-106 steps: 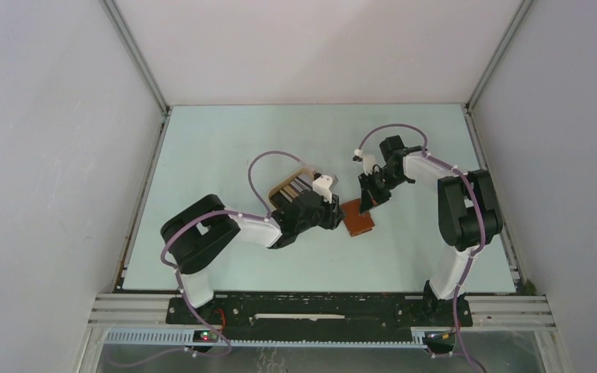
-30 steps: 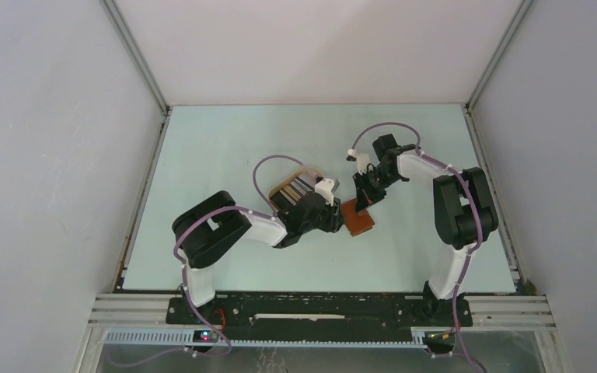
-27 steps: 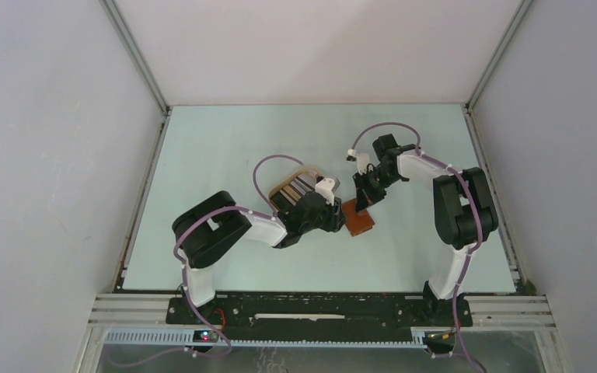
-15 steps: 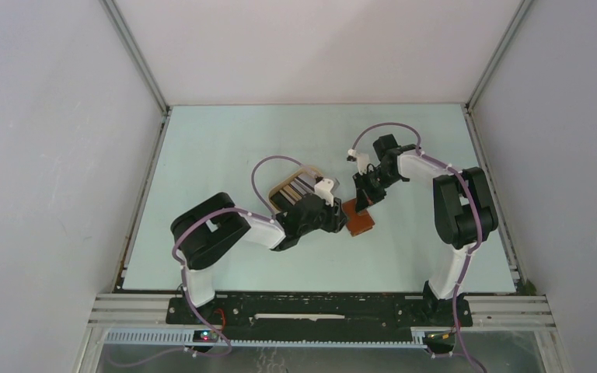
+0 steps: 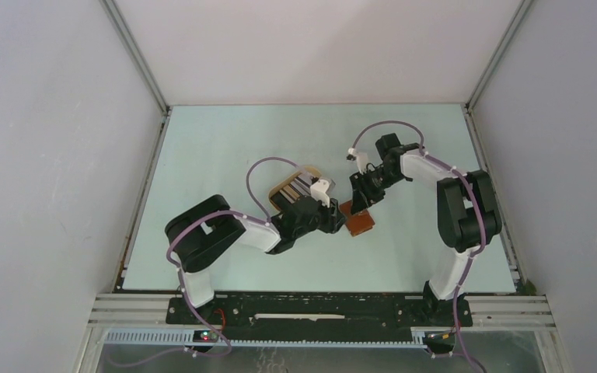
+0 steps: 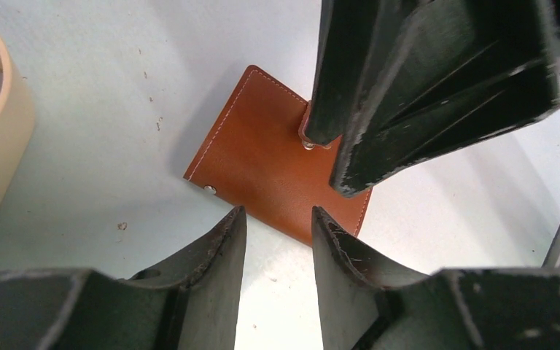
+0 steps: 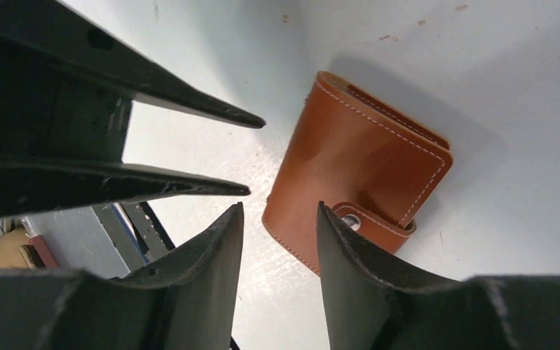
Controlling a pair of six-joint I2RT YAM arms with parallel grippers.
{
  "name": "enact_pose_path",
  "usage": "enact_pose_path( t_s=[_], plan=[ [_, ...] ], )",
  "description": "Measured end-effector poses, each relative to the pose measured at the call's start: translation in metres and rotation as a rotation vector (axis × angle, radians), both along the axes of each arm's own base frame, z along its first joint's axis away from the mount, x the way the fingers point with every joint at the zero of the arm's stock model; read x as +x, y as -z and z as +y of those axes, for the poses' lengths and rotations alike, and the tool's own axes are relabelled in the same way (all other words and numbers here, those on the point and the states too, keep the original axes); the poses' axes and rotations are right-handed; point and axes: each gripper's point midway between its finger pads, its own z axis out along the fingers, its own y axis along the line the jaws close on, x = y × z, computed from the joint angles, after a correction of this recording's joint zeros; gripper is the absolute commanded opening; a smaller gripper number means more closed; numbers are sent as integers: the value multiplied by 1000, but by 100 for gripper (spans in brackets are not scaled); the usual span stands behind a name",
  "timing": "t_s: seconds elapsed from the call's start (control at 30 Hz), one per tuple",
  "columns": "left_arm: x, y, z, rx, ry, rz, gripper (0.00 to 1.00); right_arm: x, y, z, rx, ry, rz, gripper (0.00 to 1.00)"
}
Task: Put the credit cards into the card holder
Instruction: Close the card holder at the center of the board.
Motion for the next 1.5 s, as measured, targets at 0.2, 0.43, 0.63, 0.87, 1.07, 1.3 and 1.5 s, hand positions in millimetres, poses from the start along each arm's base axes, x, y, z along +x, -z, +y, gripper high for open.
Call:
enact_pose_path(
  t_s=[0.2, 0.43, 0.63, 0.87, 1.07, 1.3, 1.5],
  plan=[
    [-2, -1, 3, -8, 0, -6, 44, -2, -29, 5, 66, -45, -83, 54],
    [-4, -3, 6, -20, 0, -15, 44, -2, -44, -2, 70, -102, -170, 55],
    [-4, -7, 5, -31, 0, -24, 43, 10, -48, -18, -19, -195, -347, 53],
    [-3, -8, 6, -34, -3, -27, 43, 16, -33, -17, -163, -249, -446, 51],
    [-3, -7, 7, -32, -8, -28, 43, 12, -19, -15, -227, -250, -414, 51],
    [-4, -5, 9, -31, -9, -27, 43, 12, -5, -21, -288, -235, -384, 50],
    [-3, -6, 8, -35, -12, -31, 43, 11, 2, -20, -314, -235, -371, 50]
  ],
)
